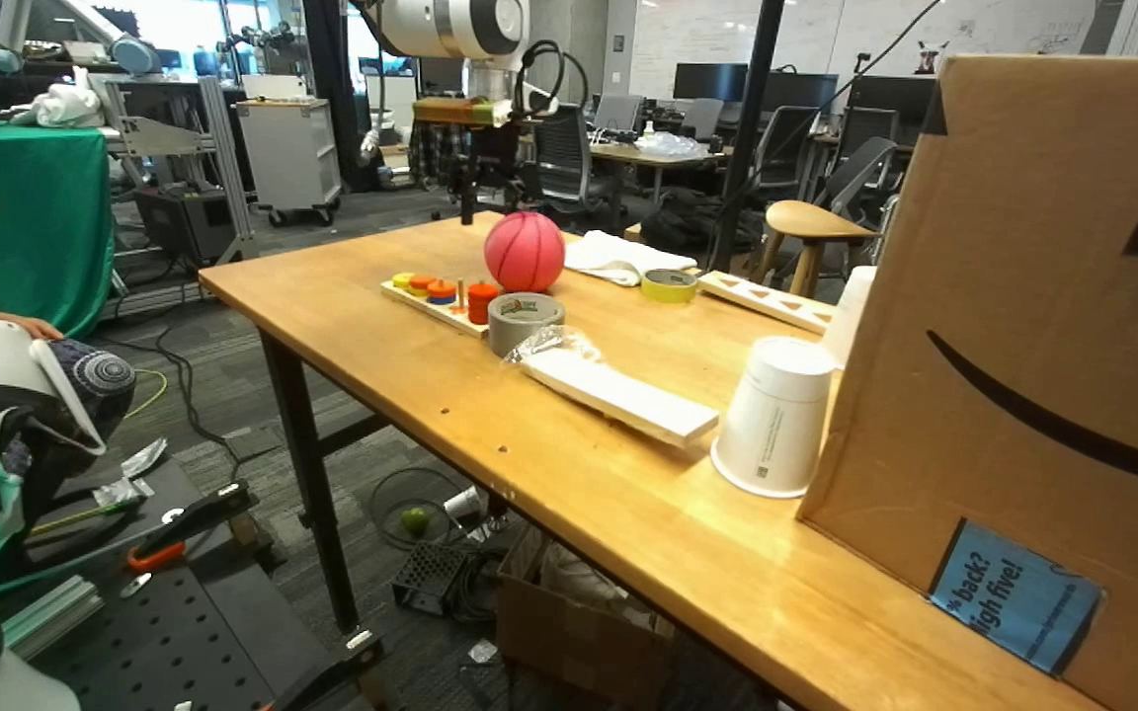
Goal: Move the red ball to the right
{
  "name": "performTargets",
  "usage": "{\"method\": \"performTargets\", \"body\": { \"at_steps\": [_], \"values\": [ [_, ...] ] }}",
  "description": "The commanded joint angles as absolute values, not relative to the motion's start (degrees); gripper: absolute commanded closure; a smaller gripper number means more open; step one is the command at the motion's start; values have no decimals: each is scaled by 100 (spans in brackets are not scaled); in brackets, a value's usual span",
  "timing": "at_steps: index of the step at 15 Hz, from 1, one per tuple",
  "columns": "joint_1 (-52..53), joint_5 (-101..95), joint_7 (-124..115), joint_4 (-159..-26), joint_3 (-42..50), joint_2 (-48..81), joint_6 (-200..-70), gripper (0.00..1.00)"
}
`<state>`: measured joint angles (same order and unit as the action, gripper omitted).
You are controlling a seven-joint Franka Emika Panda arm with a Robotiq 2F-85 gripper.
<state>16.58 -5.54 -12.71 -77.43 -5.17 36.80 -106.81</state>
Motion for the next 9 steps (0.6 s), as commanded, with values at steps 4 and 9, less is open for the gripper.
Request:
{"method": "performTargets", "body": {
  "at_steps": [4,9],
  "values": [
    [1105,-1616,-1715,-8797,423,2393,-11071,0],
    [845,-2136,-1471,-10128,338,940,-11559,0]
  ]
}}
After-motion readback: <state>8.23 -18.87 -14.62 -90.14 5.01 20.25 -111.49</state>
